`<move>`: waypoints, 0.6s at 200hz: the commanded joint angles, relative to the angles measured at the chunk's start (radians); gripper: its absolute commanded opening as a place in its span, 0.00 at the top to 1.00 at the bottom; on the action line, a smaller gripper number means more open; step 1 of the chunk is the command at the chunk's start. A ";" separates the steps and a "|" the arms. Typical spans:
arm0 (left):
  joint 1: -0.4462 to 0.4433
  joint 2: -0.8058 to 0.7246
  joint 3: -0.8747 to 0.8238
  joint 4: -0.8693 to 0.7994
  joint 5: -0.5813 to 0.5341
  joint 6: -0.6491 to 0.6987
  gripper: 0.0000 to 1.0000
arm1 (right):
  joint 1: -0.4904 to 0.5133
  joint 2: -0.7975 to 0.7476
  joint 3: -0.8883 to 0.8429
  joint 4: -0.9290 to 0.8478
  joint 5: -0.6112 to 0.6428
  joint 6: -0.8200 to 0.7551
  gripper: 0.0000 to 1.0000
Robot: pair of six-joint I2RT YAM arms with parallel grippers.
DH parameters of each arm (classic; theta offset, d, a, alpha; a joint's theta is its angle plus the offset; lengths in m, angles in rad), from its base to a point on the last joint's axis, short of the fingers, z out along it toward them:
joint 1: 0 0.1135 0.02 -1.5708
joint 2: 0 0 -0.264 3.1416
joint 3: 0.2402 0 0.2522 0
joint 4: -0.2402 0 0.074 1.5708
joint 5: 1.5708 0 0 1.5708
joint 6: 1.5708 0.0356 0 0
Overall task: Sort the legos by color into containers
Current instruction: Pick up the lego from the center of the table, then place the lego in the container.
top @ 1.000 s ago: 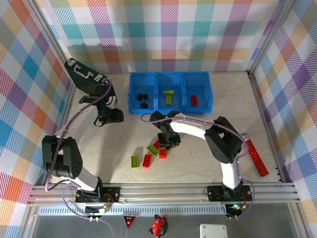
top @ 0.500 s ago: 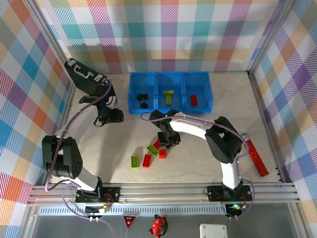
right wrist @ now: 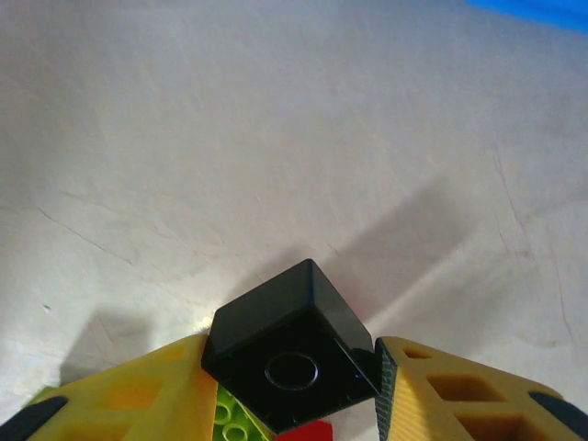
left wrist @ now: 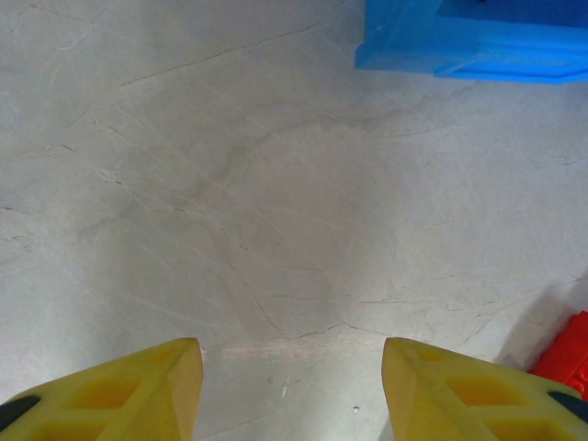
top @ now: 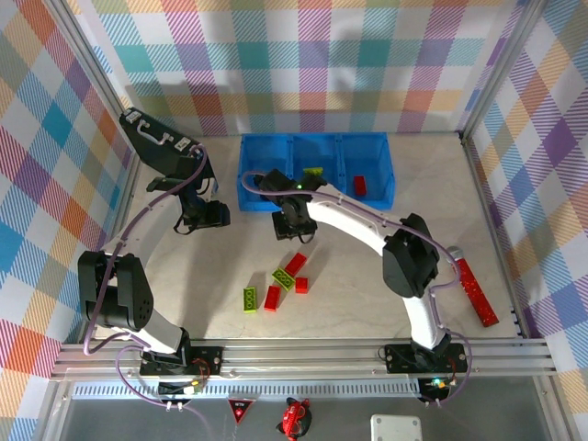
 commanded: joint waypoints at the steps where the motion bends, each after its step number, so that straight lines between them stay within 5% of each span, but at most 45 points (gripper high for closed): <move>1: 0.011 -0.003 -0.015 -0.001 0.019 0.011 0.46 | -0.002 0.074 0.115 -0.066 0.035 -0.065 0.54; 76: 0.011 -0.003 -0.023 0.000 -0.023 0.005 0.46 | -0.024 0.306 0.496 -0.039 0.091 -0.182 0.55; 120: 0.012 0.004 -0.029 -0.012 -0.091 -0.021 0.46 | -0.025 0.361 0.545 0.085 0.176 -0.234 0.55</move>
